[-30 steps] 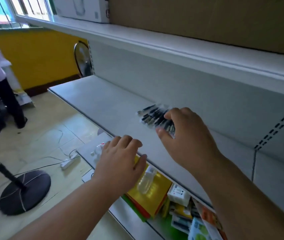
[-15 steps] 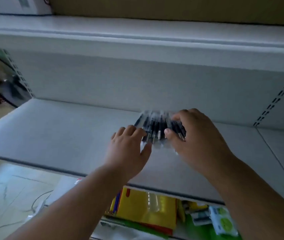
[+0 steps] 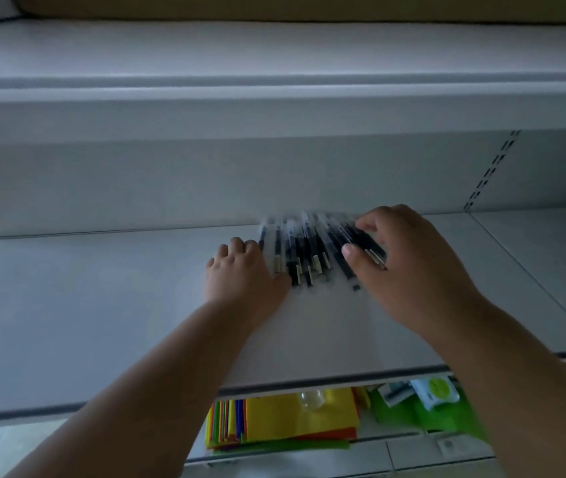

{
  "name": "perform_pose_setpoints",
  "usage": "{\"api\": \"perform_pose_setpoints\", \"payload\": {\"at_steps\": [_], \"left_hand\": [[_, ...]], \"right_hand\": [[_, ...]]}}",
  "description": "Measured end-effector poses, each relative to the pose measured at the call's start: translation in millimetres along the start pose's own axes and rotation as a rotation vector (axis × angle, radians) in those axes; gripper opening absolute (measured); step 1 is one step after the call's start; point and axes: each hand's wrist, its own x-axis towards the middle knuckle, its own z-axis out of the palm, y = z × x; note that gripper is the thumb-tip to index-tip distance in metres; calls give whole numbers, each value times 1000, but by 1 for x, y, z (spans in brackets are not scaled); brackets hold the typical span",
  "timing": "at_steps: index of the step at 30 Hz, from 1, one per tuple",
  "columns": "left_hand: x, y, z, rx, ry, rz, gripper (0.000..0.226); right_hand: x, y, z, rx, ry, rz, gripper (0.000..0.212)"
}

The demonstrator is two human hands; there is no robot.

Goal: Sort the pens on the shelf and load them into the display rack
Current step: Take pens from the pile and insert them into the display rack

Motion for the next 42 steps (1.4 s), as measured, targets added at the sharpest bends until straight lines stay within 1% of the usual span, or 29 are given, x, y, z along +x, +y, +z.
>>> {"api": "perform_pose_setpoints", "payload": {"at_steps": [4,7,11,13,15,18,20,22,23,25,27,29,30,33,35,37,39,41,42], "left_hand": [[3,-2,-4,30,-3,-22,40],[10,-1,-5,37,1,-43,32],[22,3,-12,105,-62,-65,20],[22,2,-13,131,-87,-58,17],[19,0,-14,86,-78,-59,18],[8,-7,-14,-89,13,-45,22],[-6,-9,-14,-318,112,14,26],[-23,-6,-17,-618,163,39,28],[-31,-2,-20,-778,148,25,29],[-45,6,-27,-1067,65,0,27],[-55,11,-35,-1160,16,2,24],[-62,11,-39,-1221,0,16,23],[-64,10,-39,-1261,-11,6,23],[-71,5,-37,-1335,-46,-19,25],[-74,4,-36,-1355,-75,-25,27],[-76,5,-34,-1385,-113,-61,27],[-77,10,-33,-1442,-158,-126,26],[-78,17,-31,-1499,-212,-170,25],[-78,21,-29,-1520,-242,-184,26]], "right_hand": [[3,5,3,1,9,5,33],[7,10,5,-8,17,8,33],[12,16,7,-15,34,-3,31],[15,19,8,-15,43,-4,30],[16,21,7,-11,62,-6,28],[17,25,9,-9,65,5,24],[15,29,12,2,37,51,19],[13,32,19,-7,-28,97,15],[12,32,23,-36,-69,108,15],[9,33,35,-99,-154,136,15],[5,31,47,-130,-216,176,13],[2,29,56,-148,-217,192,5],[1,28,58,-152,-206,203,5],[1,27,62,-152,-198,243,13],[0,27,58,-75,-181,270,17],[-2,28,50,101,-155,316,23],[-7,27,43,380,-124,378,21],[-14,25,32,727,-80,450,12],[-18,25,26,889,-54,477,12]]}}
